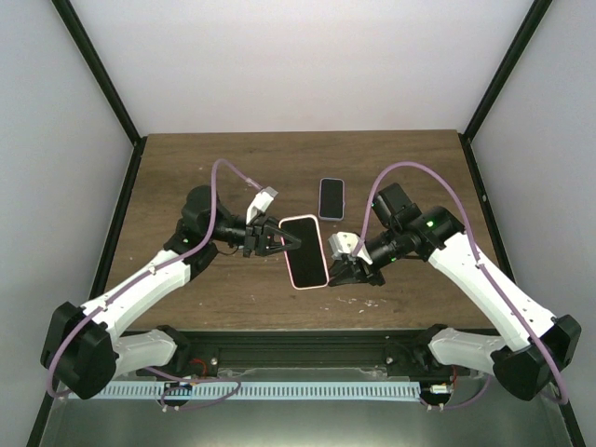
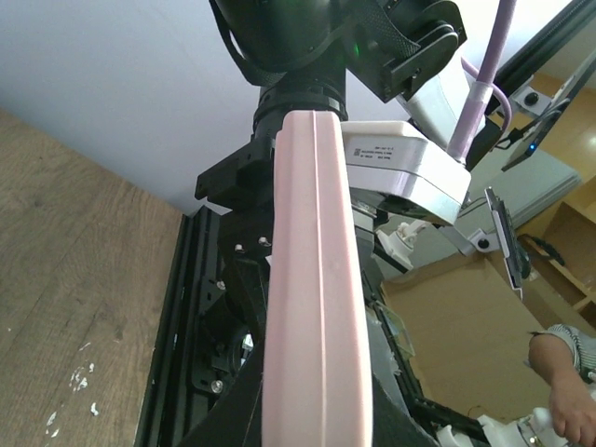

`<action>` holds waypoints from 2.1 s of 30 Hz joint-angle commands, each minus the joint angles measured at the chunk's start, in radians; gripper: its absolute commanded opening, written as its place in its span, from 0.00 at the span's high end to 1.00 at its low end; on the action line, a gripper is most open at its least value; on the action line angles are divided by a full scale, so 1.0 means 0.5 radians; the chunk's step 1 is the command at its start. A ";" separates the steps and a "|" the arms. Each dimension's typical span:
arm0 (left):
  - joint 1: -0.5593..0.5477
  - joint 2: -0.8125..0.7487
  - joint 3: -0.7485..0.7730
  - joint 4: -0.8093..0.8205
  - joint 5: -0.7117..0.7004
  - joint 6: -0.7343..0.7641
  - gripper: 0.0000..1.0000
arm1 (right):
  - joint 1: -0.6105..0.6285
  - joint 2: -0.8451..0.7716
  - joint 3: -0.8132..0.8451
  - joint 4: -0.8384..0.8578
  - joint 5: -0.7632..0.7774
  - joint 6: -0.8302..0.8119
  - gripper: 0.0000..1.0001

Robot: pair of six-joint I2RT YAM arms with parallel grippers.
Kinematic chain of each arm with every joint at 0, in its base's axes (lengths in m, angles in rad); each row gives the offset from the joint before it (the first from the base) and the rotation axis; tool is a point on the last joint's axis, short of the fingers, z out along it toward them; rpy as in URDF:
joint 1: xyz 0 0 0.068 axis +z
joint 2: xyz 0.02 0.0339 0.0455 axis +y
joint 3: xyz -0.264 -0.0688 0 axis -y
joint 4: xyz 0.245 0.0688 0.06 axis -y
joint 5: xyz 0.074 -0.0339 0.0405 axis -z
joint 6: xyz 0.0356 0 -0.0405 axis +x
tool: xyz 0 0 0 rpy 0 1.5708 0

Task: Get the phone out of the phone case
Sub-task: Remove the phone case from the phone.

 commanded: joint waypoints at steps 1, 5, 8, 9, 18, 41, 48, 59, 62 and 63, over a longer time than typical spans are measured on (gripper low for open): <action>-0.073 -0.048 -0.022 0.198 0.221 -0.241 1.00 | -0.004 0.062 0.122 0.330 0.198 -0.072 0.88; -0.087 -0.067 -0.048 0.273 0.235 -0.305 1.00 | -0.004 0.117 0.092 0.396 0.191 -0.005 0.88; -0.089 -0.082 -0.048 0.274 0.217 -0.315 1.00 | -0.006 0.138 0.078 0.369 0.137 -0.014 0.87; -0.089 -0.092 -0.038 0.209 0.198 -0.252 1.00 | -0.004 0.132 0.090 0.341 0.101 -0.024 0.83; -0.039 -0.285 0.068 -0.598 -0.191 0.387 1.00 | -0.004 -0.076 -0.057 0.139 -0.036 -0.009 0.39; -0.030 -0.351 0.022 -0.606 -0.429 0.495 1.00 | -0.003 -0.020 -0.125 0.290 -0.127 0.313 0.66; -0.030 -0.351 -0.012 -0.525 -0.420 0.426 1.00 | 0.005 -0.002 -0.116 0.288 -0.170 0.291 0.73; -0.032 -0.329 -0.042 -0.409 -0.344 0.292 1.00 | 0.045 -0.017 -0.078 0.239 -0.191 0.103 0.87; -0.031 -0.277 -0.043 -0.341 -0.264 0.193 1.00 | 0.053 -0.032 -0.053 0.219 -0.182 0.025 0.88; -0.032 -0.252 -0.033 -0.322 -0.234 0.161 1.00 | 0.054 -0.028 -0.042 0.219 -0.183 0.011 0.88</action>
